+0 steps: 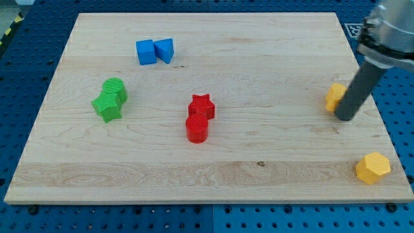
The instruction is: Move yellow heart slightly up
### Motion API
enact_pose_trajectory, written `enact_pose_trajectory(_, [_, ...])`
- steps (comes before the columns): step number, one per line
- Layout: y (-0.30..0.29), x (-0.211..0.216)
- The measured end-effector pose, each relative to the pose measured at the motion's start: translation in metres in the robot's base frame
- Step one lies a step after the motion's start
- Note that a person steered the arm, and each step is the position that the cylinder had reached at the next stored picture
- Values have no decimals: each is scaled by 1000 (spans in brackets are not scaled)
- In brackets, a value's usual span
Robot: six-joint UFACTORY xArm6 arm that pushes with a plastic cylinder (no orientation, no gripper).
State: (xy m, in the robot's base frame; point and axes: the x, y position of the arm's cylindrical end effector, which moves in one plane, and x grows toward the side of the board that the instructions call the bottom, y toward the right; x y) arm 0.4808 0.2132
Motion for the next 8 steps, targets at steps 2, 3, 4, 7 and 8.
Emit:
enact_pose_trajectory(2, [28,-10])
enact_pose_trajectory(3, [58,-10])
enact_pose_trajectory(4, [48,-14])
enact_pose_trajectory(7, [-16,-71])
enact_pose_trajectory(8, [-16,-71])
